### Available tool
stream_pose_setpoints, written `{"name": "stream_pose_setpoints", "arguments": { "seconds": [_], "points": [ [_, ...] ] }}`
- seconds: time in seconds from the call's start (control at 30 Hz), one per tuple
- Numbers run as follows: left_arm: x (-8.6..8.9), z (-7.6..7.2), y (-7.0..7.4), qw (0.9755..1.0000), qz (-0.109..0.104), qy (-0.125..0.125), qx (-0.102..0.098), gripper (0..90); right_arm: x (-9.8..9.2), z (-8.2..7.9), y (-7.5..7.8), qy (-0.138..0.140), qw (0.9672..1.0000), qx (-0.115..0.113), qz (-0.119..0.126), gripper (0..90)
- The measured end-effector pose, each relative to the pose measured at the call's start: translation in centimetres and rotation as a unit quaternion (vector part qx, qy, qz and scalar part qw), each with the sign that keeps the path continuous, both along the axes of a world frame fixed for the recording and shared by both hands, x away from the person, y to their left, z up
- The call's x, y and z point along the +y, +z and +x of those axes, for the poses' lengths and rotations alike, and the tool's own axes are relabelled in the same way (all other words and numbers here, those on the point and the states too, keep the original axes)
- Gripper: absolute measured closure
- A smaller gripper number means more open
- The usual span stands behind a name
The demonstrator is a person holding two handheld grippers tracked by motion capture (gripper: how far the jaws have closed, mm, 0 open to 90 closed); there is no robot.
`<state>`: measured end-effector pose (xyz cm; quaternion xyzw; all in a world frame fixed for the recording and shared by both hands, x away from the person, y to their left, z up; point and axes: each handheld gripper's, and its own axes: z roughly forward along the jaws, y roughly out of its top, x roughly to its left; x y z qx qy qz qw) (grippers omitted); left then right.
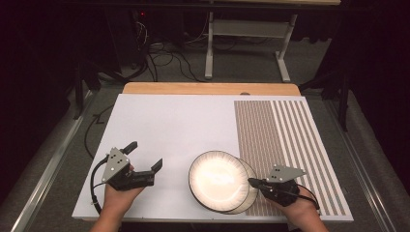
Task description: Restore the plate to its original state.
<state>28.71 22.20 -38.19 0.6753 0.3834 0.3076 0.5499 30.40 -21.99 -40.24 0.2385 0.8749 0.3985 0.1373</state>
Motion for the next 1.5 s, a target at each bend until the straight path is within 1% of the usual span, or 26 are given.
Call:
{"name": "stream_pose_setpoints", "arguments": {
  "seconds": [0.03, 0.17, 0.7, 0.73, 1.13, 1.2, 1.3, 1.5],
  "points": [
    [0.0, 0.0, 0.0, 1.0, 0.0, 0.0, 0.0, 1.4, -0.2, 0.0, 0.1, -0.005, 1.0, -0.002, 0.0, 90.0],
    [0.0, 0.0, 0.0, 1.0, 0.001, 0.0, 0.0, 1.4, -0.6, -0.1, 0.2, -0.007, 1.0, -0.002, 0.001, 90.0],
    [0.0, 0.0, 0.1, 1.0, 0.002, 0.001, -0.001, 1.4, -0.8, -0.3, 0.3, -0.01, 0.9999, -0.004, -0.004, 90.0],
    [0.0, 0.0, 0.1, 1.0, 0.002, 0.001, -0.001, 1.4, -0.8, -0.3, 0.3, -0.012, 0.9999, -0.005, -0.001, 90.0],
    [0.0, 0.0, 0.1, 1.0, 0.002, 0.0, -0.001, 1.4, -1.6, -0.2, 0.5, -0.02, 0.9998, -0.008, 0.004, 90.0],
    [0.0, 0.0, 0.1, 1.0, 0.002, 0.0, -0.002, 1.4, -1.8, -0.3, 0.5, -0.024, 0.9997, -0.004, 0.006, 90.0],
    [0.0, 0.0, 0.1, 1.0, 0.002, 0.0, -0.001, 1.4, -2.0, -0.2, 0.5, -0.024, 0.9997, -0.008, 0.007, 90.0],
    [0.0, 0.0, 0.1, 1.0, 0.002, 0.0, -0.002, 1.4, -2.1, -0.3, 0.6, -0.026, 0.9996, -0.006, 0.006, 90.0]
  ]
}}
